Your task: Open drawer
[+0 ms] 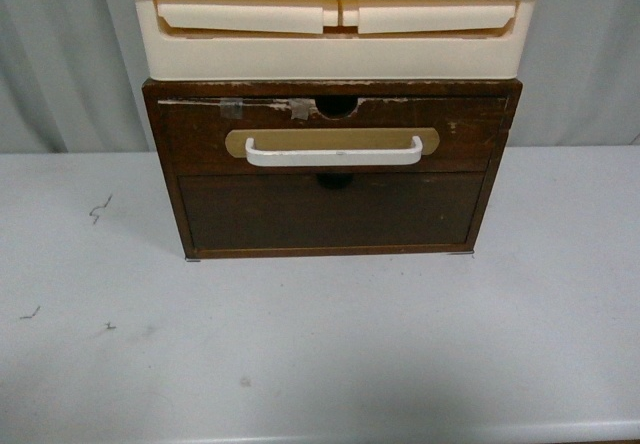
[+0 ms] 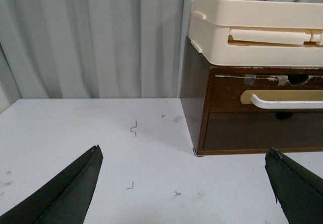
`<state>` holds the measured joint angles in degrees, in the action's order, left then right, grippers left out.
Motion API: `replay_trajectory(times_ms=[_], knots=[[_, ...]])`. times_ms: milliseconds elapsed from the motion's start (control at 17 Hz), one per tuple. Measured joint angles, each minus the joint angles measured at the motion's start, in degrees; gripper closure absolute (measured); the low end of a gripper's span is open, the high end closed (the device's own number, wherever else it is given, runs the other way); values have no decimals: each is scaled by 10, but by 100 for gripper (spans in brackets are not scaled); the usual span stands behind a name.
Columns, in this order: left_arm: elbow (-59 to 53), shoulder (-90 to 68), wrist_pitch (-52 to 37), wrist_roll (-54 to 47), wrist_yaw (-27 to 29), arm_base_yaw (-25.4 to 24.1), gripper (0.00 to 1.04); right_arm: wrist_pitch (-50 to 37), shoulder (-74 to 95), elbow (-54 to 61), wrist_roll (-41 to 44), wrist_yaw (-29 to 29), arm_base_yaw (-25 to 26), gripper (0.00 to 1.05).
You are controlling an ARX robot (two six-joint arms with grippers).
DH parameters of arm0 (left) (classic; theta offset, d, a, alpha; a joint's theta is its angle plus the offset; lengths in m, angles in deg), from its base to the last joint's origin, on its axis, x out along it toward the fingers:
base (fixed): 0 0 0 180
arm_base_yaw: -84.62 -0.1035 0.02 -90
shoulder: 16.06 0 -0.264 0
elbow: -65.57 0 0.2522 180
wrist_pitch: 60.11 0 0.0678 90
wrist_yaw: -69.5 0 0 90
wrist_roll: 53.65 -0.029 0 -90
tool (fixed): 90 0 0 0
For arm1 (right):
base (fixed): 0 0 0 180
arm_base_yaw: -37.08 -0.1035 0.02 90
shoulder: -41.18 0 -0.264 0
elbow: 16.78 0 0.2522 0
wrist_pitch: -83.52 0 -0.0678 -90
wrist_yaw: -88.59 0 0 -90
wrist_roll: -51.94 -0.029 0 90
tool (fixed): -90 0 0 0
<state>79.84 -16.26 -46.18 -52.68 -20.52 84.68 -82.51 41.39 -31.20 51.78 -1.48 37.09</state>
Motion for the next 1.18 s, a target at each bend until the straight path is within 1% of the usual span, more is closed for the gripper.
replay_trajectory(times_ms=[1176], knots=[[0,0,0,0,0,0,7,0,0,0,0,0,0,6]])
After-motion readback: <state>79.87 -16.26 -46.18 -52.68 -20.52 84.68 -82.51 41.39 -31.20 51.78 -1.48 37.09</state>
